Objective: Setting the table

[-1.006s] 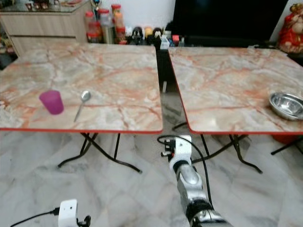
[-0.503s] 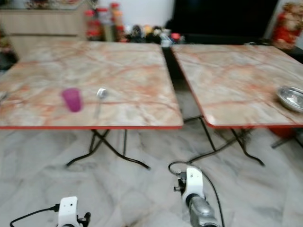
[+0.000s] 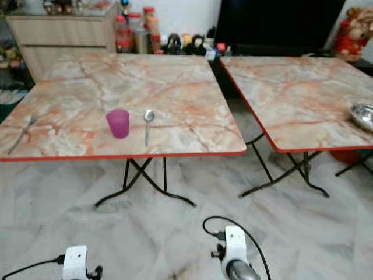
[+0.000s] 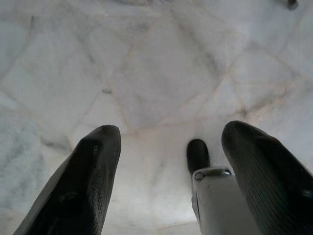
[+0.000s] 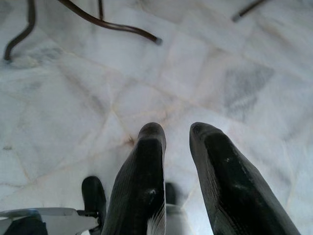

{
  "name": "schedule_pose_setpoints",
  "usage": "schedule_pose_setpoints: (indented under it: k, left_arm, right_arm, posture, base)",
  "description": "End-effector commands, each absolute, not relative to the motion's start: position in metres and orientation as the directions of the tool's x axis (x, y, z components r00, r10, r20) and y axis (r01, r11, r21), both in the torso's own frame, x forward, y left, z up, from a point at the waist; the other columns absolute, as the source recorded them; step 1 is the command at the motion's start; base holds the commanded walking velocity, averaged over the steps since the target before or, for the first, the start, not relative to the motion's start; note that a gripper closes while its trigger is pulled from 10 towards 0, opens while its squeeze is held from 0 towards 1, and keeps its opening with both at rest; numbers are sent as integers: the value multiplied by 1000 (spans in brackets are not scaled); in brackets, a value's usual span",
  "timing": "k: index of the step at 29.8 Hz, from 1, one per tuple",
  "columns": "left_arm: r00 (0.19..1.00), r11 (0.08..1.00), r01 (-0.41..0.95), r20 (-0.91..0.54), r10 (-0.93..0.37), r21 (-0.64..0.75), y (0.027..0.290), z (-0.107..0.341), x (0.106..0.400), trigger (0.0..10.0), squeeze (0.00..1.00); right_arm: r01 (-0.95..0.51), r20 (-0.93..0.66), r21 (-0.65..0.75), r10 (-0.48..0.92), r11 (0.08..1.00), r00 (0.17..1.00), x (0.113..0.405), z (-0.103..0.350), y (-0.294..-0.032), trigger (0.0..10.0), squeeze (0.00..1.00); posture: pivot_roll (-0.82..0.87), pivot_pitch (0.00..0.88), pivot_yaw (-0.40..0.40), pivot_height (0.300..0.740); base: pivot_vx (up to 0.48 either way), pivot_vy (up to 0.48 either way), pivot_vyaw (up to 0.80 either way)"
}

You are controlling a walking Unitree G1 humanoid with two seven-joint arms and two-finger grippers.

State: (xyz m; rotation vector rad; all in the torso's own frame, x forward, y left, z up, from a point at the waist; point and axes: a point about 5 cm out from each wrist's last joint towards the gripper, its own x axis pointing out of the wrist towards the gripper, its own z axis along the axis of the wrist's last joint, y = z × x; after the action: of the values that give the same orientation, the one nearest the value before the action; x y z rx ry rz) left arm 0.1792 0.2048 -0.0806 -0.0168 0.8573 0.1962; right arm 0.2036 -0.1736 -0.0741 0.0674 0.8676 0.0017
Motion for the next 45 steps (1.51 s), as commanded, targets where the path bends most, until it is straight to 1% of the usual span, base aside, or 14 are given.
schedule_pose_setpoints:
  k: [1, 20, 26, 28, 38, 45]
  left_arm:
    - [630, 985, -168, -762, 146, 50, 199, -82, 179, 10000, 0]
    - [627, 983, -178, -765, 151, 48, 198, -83, 178, 10000, 0]
    - [627, 982, -180, -764, 152, 47, 198, -83, 177, 10000, 0]
    - [628, 982, -181, -763, 153, 47, 198, -82, 178, 10000, 0]
    - [632, 982, -179, -759, 156, 53, 199, -82, 180, 10000, 0]
    - [639, 983, -171, -752, 160, 64, 198, -81, 180, 10000, 0]
  right_arm:
    - [43, -767, 54, 14, 998, 641, 202, -75, -179, 10000, 0]
    - [-1, -750, 69, 53, 998, 659, 209, -71, -169, 10000, 0]
    - [-16, -750, 54, 51, 998, 659, 209, -71, -168, 10000, 0]
    - [2, -750, 62, 45, 998, 660, 209, -71, -169, 10000, 0]
    - [1, -749, 67, 50, 998, 661, 210, -71, -168, 10000, 0]
    - [-1, -747, 65, 49, 998, 663, 211, -70, -168, 10000, 0]
  posture:
    - [13, 0, -38, 740]
    - [22, 0, -46, 740]
    - [21, 0, -47, 740]
    - [22, 0, -46, 740]
    - [22, 0, -48, 740]
    - [19, 0, -47, 740]
  base:
    - [0, 379, 0]
    - [0, 380, 0]
    - [0, 377, 800]
    - [0, 381, 0]
    - [0, 369, 0]
    - [0, 0, 0]
